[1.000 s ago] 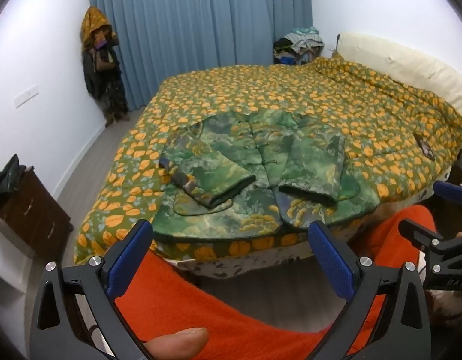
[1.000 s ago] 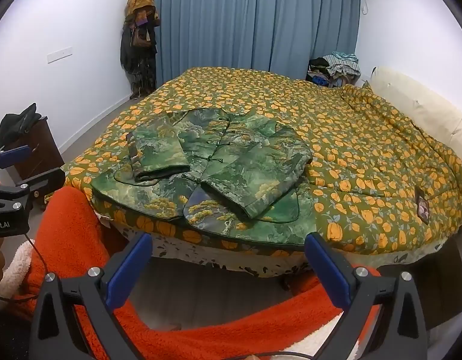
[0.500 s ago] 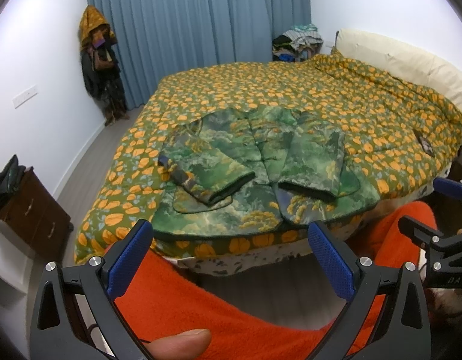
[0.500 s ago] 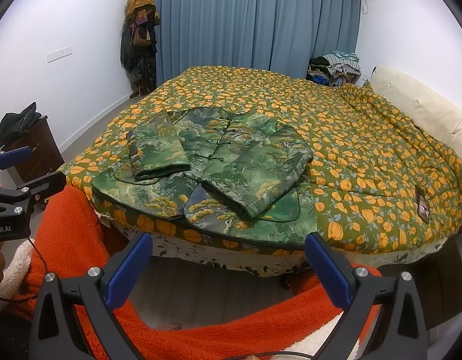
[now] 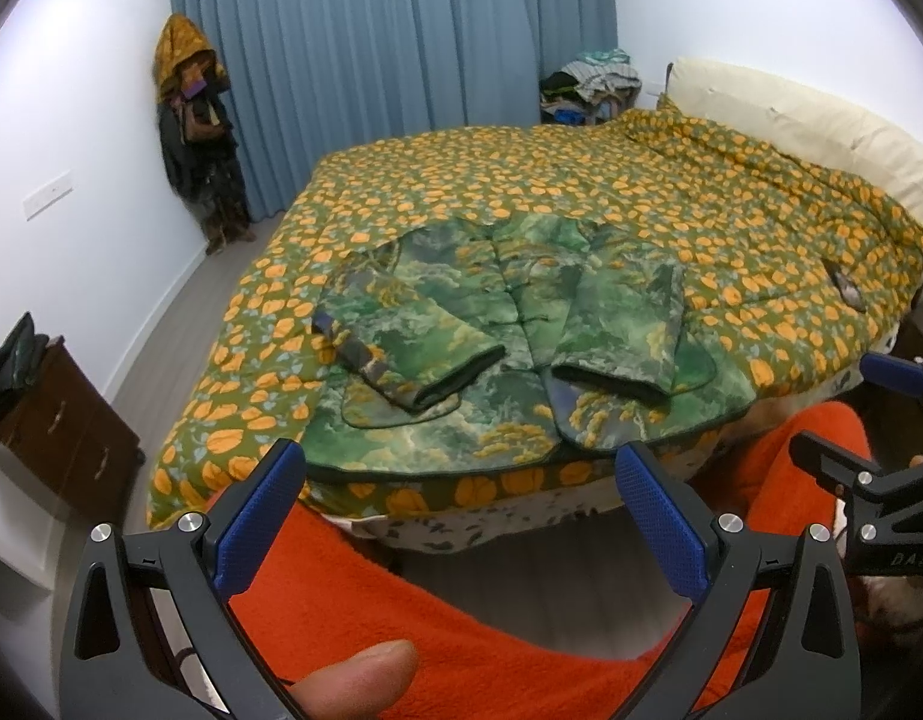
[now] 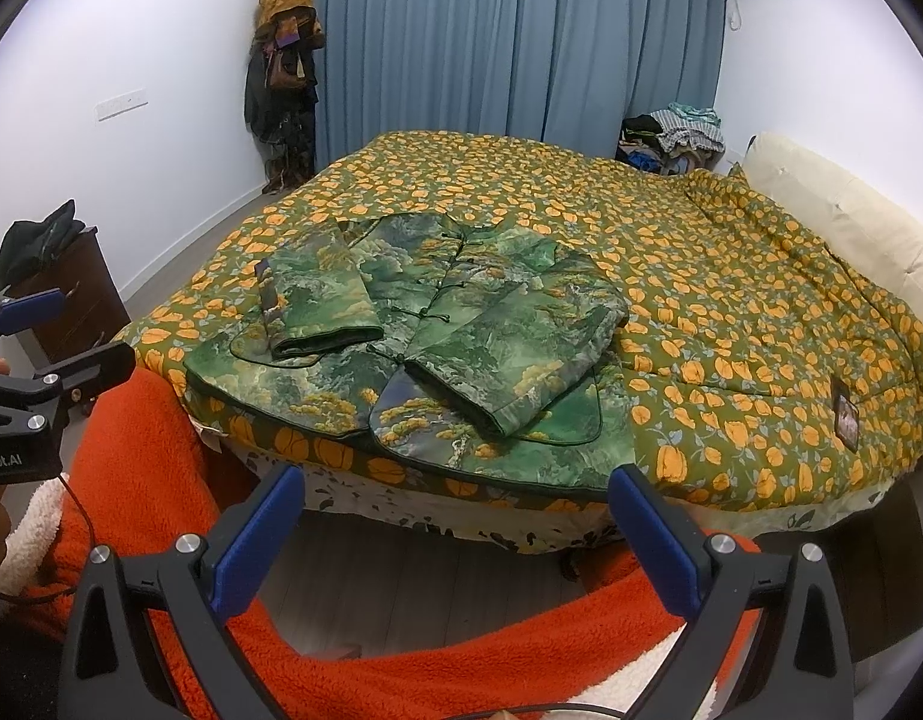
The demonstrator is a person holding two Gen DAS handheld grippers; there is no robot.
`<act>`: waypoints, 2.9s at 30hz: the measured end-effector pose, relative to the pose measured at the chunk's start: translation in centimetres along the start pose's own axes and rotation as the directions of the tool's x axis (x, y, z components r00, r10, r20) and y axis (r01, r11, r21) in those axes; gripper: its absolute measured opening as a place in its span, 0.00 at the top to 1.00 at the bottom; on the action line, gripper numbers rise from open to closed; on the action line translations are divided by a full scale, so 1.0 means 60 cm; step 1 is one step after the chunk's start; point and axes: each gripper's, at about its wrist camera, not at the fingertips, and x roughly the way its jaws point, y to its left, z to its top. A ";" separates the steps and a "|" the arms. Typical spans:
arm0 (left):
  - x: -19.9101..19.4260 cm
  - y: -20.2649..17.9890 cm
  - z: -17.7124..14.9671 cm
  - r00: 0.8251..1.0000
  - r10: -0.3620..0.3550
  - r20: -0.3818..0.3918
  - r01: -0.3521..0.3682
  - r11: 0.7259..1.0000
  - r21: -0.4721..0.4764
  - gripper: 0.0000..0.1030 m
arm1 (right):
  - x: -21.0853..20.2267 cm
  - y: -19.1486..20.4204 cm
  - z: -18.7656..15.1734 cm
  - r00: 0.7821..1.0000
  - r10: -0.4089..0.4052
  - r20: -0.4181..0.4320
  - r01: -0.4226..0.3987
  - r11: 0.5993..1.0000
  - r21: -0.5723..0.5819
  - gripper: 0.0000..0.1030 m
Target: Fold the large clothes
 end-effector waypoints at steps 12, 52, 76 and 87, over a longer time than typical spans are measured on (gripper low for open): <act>-0.005 -0.007 0.004 1.000 -0.013 0.009 0.012 1.000 0.008 0.00 | -0.004 0.000 0.005 1.000 0.002 -0.002 -0.002 1.000 -0.013 0.00; -0.018 0.022 0.001 0.996 -0.008 0.089 0.013 0.999 -0.050 0.00 | -0.035 -0.007 0.017 0.988 0.074 0.133 -0.071 0.997 -0.026 0.00; -0.019 0.016 0.000 0.997 -0.023 0.074 0.025 0.999 -0.031 0.00 | -0.029 0.018 0.008 0.992 0.074 0.101 -0.066 0.995 -0.078 0.00; -0.015 0.015 -0.006 0.998 -0.020 0.061 0.021 1.000 -0.024 0.00 | -0.025 0.014 0.010 0.992 0.090 0.091 -0.084 0.994 -0.071 0.00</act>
